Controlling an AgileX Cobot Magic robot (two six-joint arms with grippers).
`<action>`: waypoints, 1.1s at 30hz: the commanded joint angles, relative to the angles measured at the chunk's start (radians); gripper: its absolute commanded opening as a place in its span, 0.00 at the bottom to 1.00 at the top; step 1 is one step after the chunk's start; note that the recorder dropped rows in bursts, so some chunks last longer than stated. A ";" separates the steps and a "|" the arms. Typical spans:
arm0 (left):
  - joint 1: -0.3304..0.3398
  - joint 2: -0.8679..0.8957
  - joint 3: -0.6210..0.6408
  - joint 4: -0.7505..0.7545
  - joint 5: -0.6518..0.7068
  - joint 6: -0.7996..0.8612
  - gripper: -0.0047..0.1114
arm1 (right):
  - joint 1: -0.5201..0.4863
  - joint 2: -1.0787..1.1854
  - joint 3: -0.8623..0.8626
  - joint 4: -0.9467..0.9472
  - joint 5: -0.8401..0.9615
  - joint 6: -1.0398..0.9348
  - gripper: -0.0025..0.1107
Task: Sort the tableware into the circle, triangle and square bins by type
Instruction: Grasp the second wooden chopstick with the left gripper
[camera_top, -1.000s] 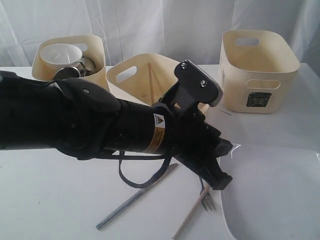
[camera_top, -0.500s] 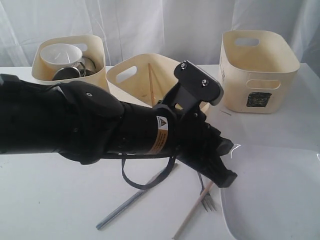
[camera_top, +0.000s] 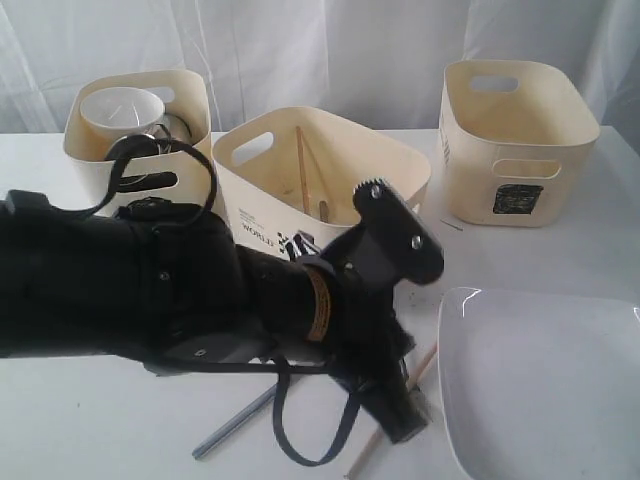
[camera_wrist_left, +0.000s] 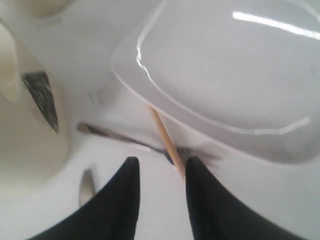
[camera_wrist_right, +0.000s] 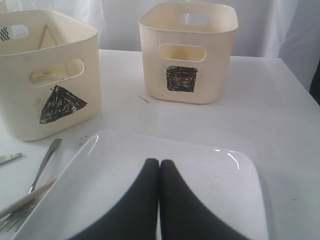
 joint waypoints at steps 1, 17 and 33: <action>0.031 -0.025 -0.042 -0.330 0.233 0.240 0.36 | 0.007 -0.006 0.005 -0.003 -0.014 -0.003 0.02; 0.054 0.123 -0.276 -0.459 0.556 0.148 0.36 | 0.007 -0.006 0.005 -0.003 -0.014 -0.003 0.02; 0.054 0.260 -0.335 -0.494 0.539 0.152 0.36 | 0.007 -0.006 0.005 -0.003 -0.014 -0.003 0.02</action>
